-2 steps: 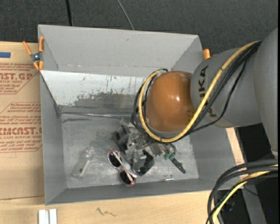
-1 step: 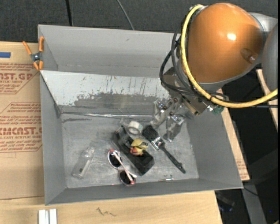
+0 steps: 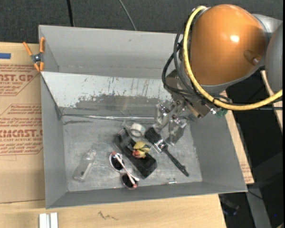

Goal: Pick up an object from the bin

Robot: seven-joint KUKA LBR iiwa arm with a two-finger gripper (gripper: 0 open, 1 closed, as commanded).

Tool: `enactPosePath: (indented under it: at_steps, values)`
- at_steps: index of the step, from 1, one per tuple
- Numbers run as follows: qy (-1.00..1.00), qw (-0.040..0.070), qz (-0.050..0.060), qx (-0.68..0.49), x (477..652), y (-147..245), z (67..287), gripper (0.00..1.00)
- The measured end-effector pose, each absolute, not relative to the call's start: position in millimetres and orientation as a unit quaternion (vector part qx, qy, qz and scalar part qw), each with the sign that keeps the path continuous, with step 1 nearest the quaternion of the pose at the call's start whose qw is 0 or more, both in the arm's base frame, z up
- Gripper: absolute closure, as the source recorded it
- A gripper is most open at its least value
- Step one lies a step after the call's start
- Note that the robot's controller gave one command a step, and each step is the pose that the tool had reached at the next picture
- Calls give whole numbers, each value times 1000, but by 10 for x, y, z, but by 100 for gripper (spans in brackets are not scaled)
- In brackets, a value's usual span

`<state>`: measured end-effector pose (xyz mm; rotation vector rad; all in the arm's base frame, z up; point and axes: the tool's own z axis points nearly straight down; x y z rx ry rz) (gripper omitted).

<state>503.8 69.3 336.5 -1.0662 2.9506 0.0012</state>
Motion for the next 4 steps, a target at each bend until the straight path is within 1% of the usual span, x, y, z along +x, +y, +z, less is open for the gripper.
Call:
enactPosePath:
  at_steps: [1, 2, 3, 4]
  values:
    - [950, 4, 0, -313, 5037, 870, 2802, 100]
    - [948, 1, 1, -318, 4964, 863, 2264, 100]
    - [949, 0, 1, -317, 4936, 1000, 2208, 100]
    - [948, 3, 0, -317, 4936, 995, 1737, 100]
